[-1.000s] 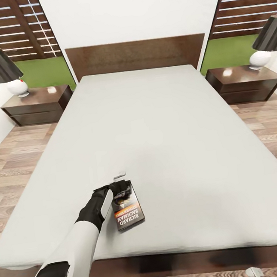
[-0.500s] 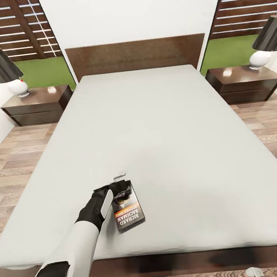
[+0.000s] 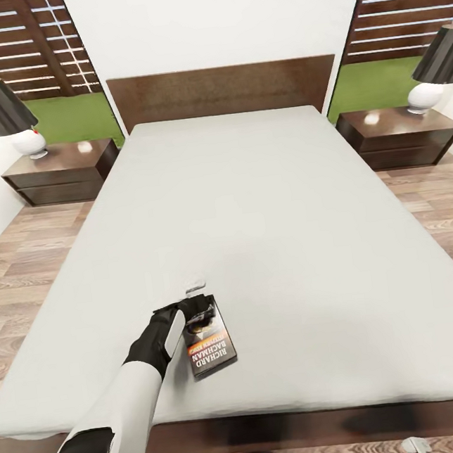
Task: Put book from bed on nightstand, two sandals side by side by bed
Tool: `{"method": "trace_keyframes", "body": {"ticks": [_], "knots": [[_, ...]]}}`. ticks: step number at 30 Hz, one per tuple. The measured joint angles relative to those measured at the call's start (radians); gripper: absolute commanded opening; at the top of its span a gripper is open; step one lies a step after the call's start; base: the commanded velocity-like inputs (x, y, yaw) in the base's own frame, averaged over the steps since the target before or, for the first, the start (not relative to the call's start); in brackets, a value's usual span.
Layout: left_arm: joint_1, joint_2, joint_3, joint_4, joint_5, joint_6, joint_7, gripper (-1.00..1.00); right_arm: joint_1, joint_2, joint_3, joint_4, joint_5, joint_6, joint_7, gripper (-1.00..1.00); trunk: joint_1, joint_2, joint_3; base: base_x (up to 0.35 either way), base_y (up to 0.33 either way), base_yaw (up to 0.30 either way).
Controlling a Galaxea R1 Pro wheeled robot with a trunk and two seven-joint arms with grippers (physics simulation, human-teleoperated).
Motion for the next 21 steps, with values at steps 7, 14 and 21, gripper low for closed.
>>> {"method": "trace_keyframes", "body": {"ticks": [7, 14, 21], "knots": [[0.000, 0.000, 0.000, 0.000, 0.000, 0.000, -0.001, 1.00, 0.000, 0.000, 0.000, 0.000, 0.000, 0.000, 0.000, 1.00, 0.000, 0.000, 0.000, -0.024, 0.000, 0.000], [0.000, 0.000, 0.000, 0.000, 0.001, 0.001, -0.001, 1.00, 0.000, 0.000, 0.000, 0.000, 0.000, 0.000, 0.000, 1.00, 0.000, 0.000, 0.000, -0.156, 0.000, 0.000], [0.000, 0.000, 0.000, 0.000, 0.001, 0.000, 0.000, 1.00, 0.000, 0.000, 0.000, 0.000, 0.000, 0.000, 0.000, 1.00, 0.000, 0.000, 0.000, -0.010, 0.000, 0.000]]}}
